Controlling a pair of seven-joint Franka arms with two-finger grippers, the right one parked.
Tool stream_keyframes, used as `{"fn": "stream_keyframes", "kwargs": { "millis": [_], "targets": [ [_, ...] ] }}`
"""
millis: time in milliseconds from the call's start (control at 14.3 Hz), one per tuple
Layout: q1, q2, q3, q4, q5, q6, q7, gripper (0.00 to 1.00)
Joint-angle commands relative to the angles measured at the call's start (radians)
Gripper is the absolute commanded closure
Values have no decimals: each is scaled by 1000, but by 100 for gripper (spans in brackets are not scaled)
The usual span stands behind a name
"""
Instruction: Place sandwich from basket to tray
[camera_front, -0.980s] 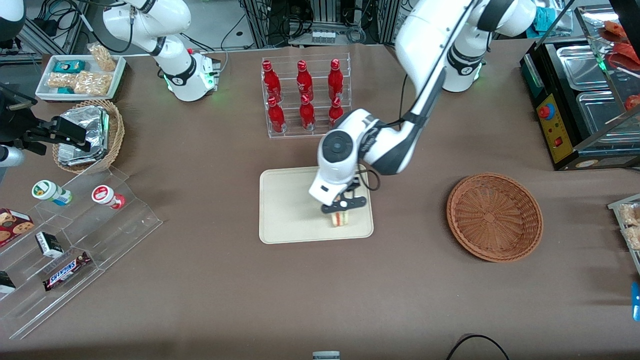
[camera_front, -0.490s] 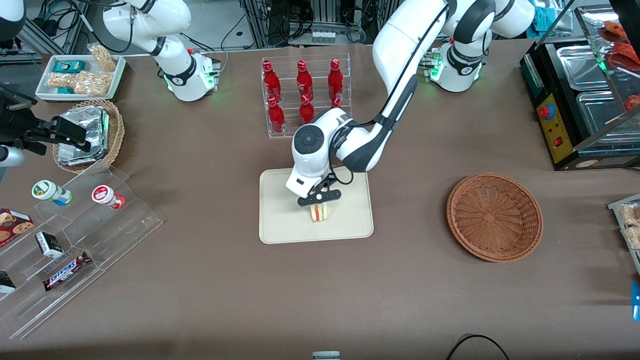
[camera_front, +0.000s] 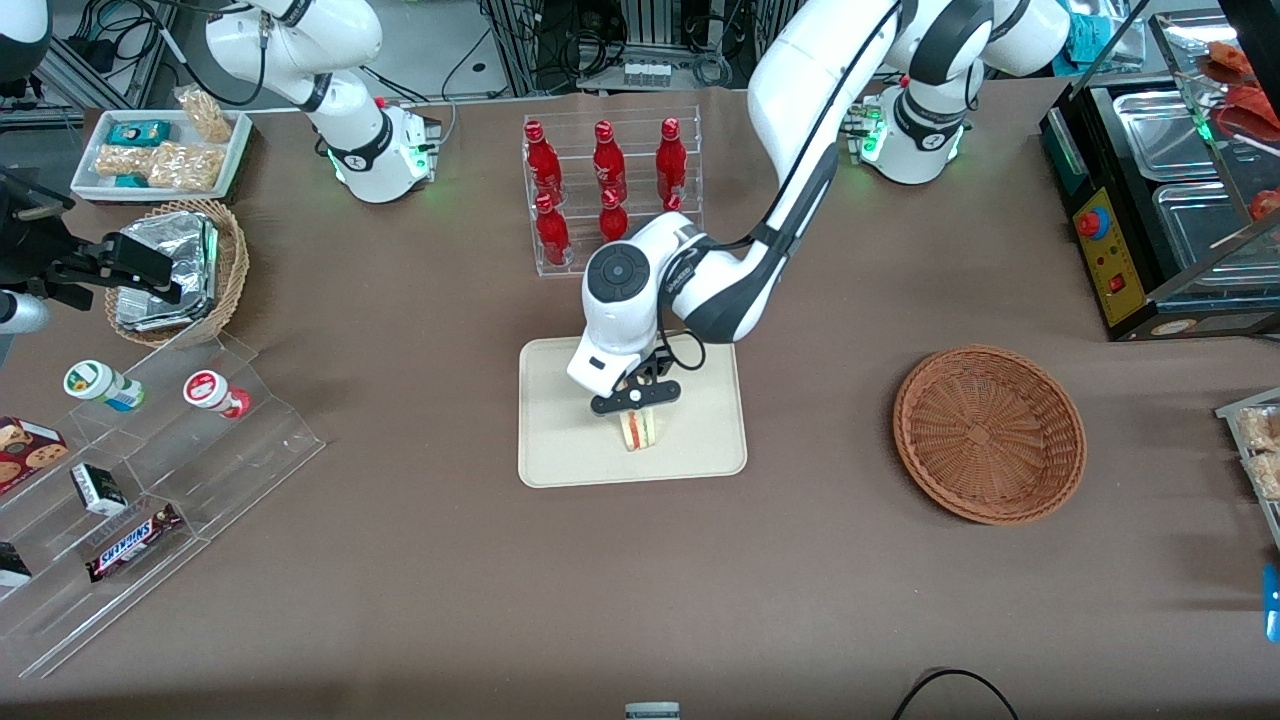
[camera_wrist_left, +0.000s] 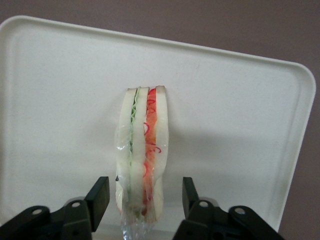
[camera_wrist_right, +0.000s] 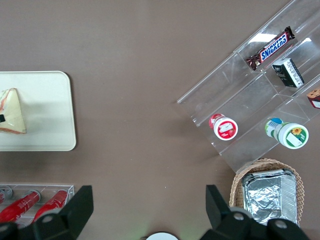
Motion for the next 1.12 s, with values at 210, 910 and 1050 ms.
{"fn": "stream_keyframes", "kwargs": {
  "millis": [210, 910, 1050],
  "targets": [
    [66, -179, 17, -40, 7, -326, 21, 0],
    [398, -531, 42, -415, 7, -351, 538, 0],
    [471, -603, 42, -470, 7, -359, 656, 0]
  ]
}}
